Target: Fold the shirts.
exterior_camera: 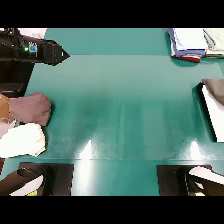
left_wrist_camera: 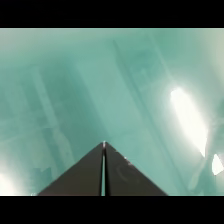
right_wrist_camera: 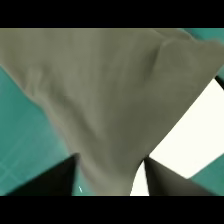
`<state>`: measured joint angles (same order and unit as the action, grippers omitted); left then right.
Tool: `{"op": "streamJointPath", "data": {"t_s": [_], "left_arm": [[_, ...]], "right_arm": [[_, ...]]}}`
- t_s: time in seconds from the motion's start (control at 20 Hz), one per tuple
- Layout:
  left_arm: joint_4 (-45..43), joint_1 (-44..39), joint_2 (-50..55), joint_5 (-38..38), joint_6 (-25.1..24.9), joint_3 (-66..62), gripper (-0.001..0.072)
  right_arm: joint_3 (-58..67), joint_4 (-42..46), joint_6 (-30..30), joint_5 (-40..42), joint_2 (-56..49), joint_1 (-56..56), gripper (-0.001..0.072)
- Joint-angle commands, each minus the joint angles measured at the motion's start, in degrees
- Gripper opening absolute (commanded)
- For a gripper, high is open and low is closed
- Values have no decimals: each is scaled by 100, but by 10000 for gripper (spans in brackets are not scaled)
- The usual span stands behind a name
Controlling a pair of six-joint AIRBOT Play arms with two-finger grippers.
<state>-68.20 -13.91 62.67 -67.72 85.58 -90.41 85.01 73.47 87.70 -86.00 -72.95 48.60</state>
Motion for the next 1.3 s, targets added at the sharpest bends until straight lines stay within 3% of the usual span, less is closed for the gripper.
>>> {"op": "streamJointPath", "data": {"t_s": [0.0, 0.25, 0.5, 0.6, 0.75, 0.8, 0.9, 0.95, 1.25], "left_arm": [[0, -4, 0, -26, -55, 0, 26], [0, -4, 0, -20, -55, 0, 27], [-57, -4, 0, -68, -50, 0, 27], [-55, -4, 0, -17, -50, -2, 26], [-52, -4, 0, -20, -50, -2, 26], [-52, -4, 0, -20, -50, -2, 26], [-52, -4, 0, -20, -50, -2, 27], [-55, -4, 0, -20, -50, -2, 26], [-52, -4, 0, -20, -50, -2, 27]], "right_arm": [[-813, 111, -79, 52, 334, 308, 620], [-820, -896, -120, 629, 938, -481, 620], [-820, -1290, -120, 1189, 1464, -2806, 616], [-820, -1283, -120, 1394, 1521, -3779, 548], [-820, -1180, -120, 1648, 1513, -4999, 546], [-820, -1178, -120, 1733, 1508, -5309, 491], [-820, -1178, -122, 1904, 1508, -5807, 139], [-820, -1180, -122, 1943, 1508, -5965, 22], [-820, -1202, -120, 1937, 1510, -6227, 21]]}}
